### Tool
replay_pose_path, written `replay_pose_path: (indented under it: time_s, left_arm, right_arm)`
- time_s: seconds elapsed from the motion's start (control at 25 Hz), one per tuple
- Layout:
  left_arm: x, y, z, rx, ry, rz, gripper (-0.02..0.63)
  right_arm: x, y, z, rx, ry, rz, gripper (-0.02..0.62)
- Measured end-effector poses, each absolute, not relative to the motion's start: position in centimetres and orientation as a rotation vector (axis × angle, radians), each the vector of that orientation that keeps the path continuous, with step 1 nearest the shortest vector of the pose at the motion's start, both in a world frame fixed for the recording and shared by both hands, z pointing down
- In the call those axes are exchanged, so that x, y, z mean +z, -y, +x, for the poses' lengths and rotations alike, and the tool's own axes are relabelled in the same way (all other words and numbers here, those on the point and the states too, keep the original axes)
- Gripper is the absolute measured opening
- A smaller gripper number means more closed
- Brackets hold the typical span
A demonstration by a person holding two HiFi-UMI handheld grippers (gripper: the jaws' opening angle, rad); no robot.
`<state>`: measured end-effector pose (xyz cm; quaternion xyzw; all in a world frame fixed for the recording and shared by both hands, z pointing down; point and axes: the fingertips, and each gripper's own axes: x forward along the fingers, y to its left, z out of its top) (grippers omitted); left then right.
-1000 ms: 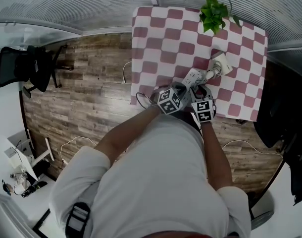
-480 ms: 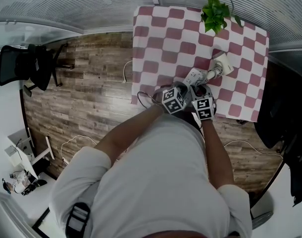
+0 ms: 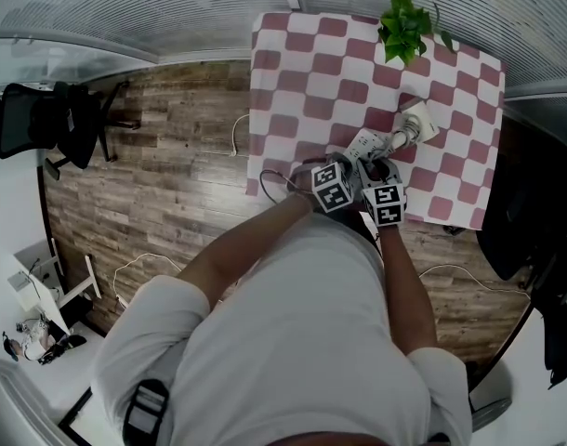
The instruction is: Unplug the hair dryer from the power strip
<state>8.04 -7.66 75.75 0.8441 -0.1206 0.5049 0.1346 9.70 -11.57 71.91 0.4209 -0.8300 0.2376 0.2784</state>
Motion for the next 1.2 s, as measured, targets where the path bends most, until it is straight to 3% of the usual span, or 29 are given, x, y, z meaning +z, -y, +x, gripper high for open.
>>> replay_pose_path:
  time_s: [0.56,1.2]
  left_arm:
    - [75.6,7.6,8.0,1.453,0.345,2.447,0.031]
    - [75.6,7.7,7.9,1.444,0.340,2.445,0.031]
  right_arm:
    - [71.7,11.1,10.1,0.631,2.215,1.111,0.127]
    - [72.4,7.3,15.2,0.654,2.118,1.179,0.127]
